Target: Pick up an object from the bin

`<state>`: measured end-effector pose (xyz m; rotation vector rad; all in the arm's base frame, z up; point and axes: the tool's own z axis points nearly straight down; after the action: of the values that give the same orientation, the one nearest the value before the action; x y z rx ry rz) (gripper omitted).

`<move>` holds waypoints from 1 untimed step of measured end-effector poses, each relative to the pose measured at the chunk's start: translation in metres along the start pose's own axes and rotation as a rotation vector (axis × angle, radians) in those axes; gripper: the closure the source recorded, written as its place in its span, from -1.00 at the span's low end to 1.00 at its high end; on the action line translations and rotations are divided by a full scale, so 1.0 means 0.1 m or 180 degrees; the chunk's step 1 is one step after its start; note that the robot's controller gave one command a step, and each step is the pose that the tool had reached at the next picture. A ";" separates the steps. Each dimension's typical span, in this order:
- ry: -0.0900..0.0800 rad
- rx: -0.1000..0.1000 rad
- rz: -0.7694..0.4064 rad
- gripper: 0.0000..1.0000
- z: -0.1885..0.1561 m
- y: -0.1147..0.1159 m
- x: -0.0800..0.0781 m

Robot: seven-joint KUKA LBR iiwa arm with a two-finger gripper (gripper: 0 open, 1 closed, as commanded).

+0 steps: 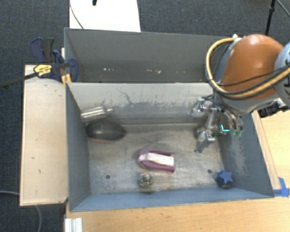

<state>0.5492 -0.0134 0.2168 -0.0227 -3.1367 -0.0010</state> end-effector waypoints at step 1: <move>-0.0030 0.0010 -0.0470 -1.00 1.19 0.50 0.12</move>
Offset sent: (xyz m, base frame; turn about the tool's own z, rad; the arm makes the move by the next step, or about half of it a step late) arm -0.0161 0.0563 -0.1347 -0.1602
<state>0.5372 0.0368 0.0982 0.2093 -3.1391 0.0036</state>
